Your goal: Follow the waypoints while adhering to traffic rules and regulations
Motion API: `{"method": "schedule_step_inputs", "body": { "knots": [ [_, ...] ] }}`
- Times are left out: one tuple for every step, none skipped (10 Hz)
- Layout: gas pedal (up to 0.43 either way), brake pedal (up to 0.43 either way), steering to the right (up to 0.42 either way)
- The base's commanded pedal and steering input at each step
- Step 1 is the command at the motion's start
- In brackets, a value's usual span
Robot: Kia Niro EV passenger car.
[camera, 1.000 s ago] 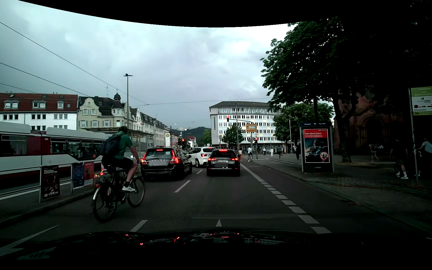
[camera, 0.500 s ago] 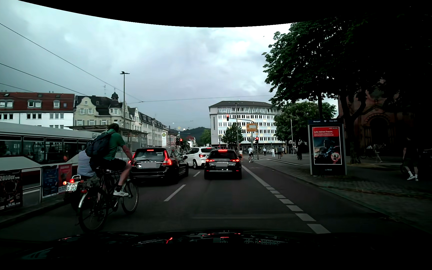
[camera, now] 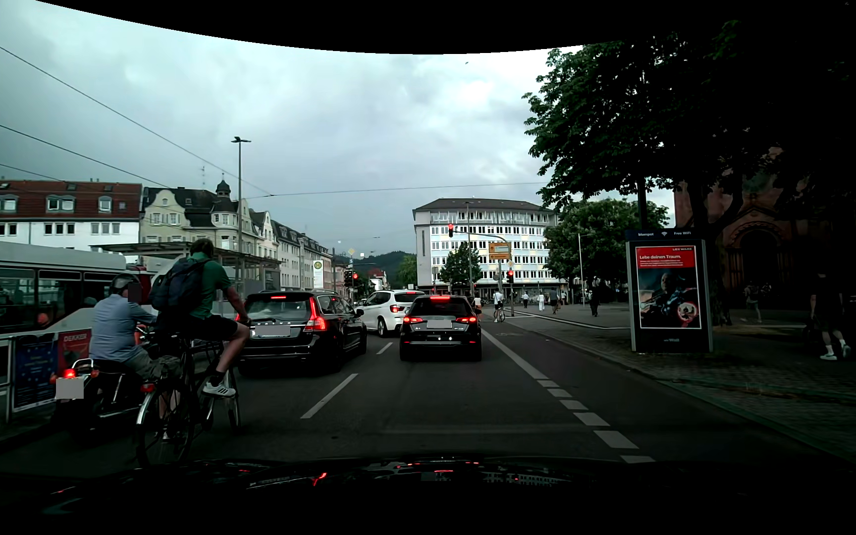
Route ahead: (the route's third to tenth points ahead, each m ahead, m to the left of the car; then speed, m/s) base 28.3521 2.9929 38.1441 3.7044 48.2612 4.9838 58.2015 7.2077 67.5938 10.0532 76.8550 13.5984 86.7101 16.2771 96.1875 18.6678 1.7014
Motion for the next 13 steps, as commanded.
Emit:
{"method": "schedule_step_inputs", "body": {
  "knots": [
    [0.000,0.232,0.005],
    [0.000,0.220,0.005],
    [0.000,0.201,0.004],
    [0.000,0.195,0.004],
    [0.000,0.195,0.003],
    [0.000,0.189,0.003],
    [0.000,0.183,0.003],
    [0.000,0.183,0.001],
    [0.000,0.183,0.001],
    [0.000,0.189,0.000],
    [0.000,0.189,-0.001],
    [0.000,0.195,-0.001],
    [0.000,0.195,-0.001]
  ]
}}
